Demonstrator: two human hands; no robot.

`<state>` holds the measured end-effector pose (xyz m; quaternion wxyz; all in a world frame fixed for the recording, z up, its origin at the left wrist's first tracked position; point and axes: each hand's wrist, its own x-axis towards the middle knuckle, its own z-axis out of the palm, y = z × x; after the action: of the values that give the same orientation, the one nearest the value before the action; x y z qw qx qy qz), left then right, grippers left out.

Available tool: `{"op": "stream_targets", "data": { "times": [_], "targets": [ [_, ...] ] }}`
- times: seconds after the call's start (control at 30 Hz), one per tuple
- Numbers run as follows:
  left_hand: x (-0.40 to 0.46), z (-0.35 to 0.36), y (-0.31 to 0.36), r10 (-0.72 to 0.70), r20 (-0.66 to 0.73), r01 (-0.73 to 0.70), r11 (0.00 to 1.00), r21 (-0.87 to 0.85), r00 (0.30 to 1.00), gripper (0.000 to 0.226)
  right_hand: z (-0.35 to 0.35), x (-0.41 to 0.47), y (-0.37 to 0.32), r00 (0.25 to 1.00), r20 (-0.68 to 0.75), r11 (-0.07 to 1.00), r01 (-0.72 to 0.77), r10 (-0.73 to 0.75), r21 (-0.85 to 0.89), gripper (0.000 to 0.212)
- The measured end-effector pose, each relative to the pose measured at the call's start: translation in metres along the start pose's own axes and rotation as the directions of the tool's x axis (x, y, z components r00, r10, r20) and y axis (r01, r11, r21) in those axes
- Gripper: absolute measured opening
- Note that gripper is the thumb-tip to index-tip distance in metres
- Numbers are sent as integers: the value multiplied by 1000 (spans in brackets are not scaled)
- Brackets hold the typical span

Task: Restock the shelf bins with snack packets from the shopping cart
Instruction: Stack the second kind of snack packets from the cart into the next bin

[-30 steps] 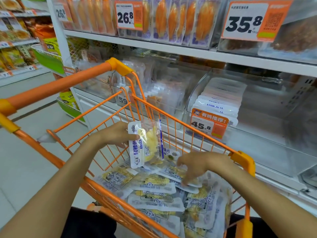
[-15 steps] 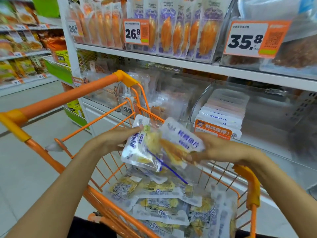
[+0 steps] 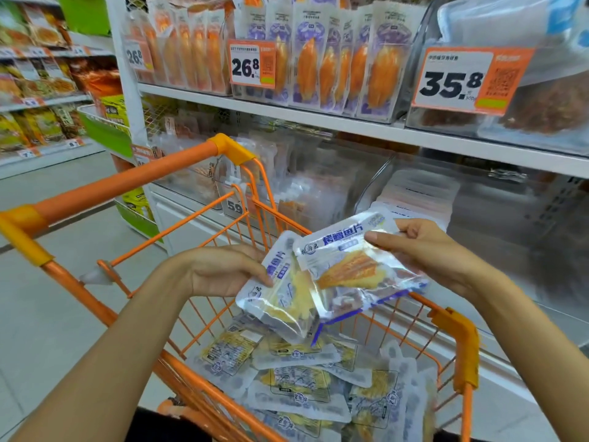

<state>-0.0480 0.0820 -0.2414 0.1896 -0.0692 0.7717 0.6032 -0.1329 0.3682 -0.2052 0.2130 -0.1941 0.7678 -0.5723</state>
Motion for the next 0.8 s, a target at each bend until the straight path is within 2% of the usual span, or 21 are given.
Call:
{"op": "stream_targets", "data": {
  "times": [0.07,0.13,0.23,0.3,0.37,0.4,0.5,0.6,0.63,0.67,0.73,0.8],
  "targets": [
    [1,1,-1,20,32,-21,1000,21,999,52,0,-2,-1,999,46,1000,8,-8,0,20],
    [2,3,-3,35,30,-35,999,-12,999,58,6,-1,1,997,68,996,48,-43,-74,22],
    [2,12,0,31,-27,-35,987,-159,999,46,23,4,11,995,40,994,90,-88,-60,19],
    [2,18,4,12,-93,-34,969,-243,996,54,33,6,14,991,24,991,130,-129,-41,17],
    [6,21,6,10,-92,-39,949,-313,996,71,41,7,14,985,13,985,170,-170,-17,12],
    [6,22,9,18,-91,-48,940,-336,996,74,44,7,14,982,-5,982,188,-188,-13,10],
    [7,23,15,13,-17,-19,896,-444,1000,54,52,10,16,970,-98,973,228,-223,43,11],
    [7,25,20,128,34,-92,850,-518,991,59,56,12,15,952,-199,958,258,-231,125,11],
    [7,28,23,174,12,-144,851,-505,985,56,57,12,14,938,-246,949,285,-246,136,10],
    [7,30,23,205,-35,-201,884,-422,978,49,59,12,13,917,-290,937,322,-273,137,9],
    [8,36,25,267,-125,-278,956,-88,956,50,63,11,10,867,-351,906,410,-354,100,8],
    [13,43,32,378,-152,-357,922,148,913,53,58,8,4,817,-365,866,498,-446,56,10]
  ]
}}
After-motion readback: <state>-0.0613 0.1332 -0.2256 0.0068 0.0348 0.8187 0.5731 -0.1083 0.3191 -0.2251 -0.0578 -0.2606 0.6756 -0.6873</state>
